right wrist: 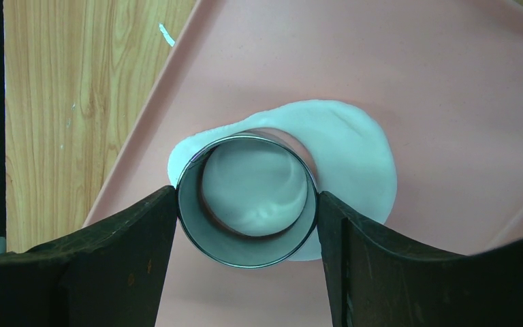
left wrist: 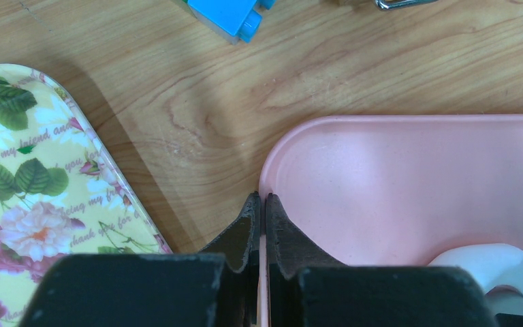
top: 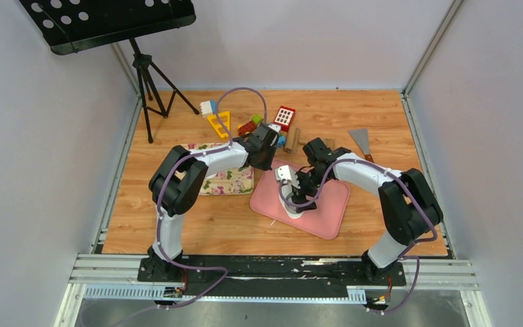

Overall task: Roll out the dumpling wrappers from the dough
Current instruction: Press the dumpling wrapper on the work surface.

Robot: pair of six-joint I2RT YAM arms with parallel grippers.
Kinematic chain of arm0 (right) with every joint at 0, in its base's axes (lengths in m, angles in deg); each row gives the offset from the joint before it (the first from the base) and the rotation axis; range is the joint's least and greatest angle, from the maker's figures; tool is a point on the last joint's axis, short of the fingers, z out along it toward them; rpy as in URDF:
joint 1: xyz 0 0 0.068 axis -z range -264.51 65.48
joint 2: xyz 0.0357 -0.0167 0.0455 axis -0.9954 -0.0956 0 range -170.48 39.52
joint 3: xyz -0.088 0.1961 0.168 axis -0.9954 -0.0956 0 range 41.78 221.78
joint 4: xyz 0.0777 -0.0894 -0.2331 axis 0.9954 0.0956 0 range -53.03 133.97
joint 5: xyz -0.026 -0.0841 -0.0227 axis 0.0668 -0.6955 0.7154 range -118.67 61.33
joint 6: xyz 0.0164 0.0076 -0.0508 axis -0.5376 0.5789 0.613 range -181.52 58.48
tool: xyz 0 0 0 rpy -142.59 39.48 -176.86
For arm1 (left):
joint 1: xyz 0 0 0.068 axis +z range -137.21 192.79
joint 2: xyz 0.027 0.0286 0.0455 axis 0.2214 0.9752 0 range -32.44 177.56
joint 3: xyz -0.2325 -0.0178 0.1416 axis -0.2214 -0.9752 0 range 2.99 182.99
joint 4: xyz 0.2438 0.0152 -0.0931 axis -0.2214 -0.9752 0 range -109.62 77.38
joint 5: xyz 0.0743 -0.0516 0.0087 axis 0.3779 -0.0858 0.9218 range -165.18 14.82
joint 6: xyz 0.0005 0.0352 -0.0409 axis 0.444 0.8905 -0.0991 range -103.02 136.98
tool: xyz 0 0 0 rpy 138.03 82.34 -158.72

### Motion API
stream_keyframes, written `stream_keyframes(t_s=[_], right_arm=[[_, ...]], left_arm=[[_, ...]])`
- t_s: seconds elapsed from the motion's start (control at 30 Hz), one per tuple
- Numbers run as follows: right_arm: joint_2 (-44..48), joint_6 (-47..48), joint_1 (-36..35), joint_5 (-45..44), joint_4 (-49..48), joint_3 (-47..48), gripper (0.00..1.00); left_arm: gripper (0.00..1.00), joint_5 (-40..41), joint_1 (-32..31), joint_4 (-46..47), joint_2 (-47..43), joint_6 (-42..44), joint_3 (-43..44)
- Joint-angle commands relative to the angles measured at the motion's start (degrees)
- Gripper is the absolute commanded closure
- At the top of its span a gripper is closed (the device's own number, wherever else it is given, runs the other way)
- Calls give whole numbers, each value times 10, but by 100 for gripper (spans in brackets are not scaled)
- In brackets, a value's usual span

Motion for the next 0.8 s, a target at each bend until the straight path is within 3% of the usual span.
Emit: stream_keyframes(t_s=[0.0, 0.37, 0.5, 0.6, 0.77], right_arm=[[-31, -61, -3, -48, -6, -21, 32], [3, -150, -12, -81, -73, -67, 31], [25, -152, -12, -76, -65, -57, 22], [46, -145, -12, -66, -38, -39, 1], [91, -142, -11, -34, 25, 14, 0]], left_arm=[[100, -18, -10, -41, 2, 7, 2], [100, -16, -10, -41, -1, 7, 2], [100, -16, -9, -41, 0, 7, 2], [100, -16, -9, -42, -1, 7, 3], [100, -16, -9, -41, -4, 7, 3]])
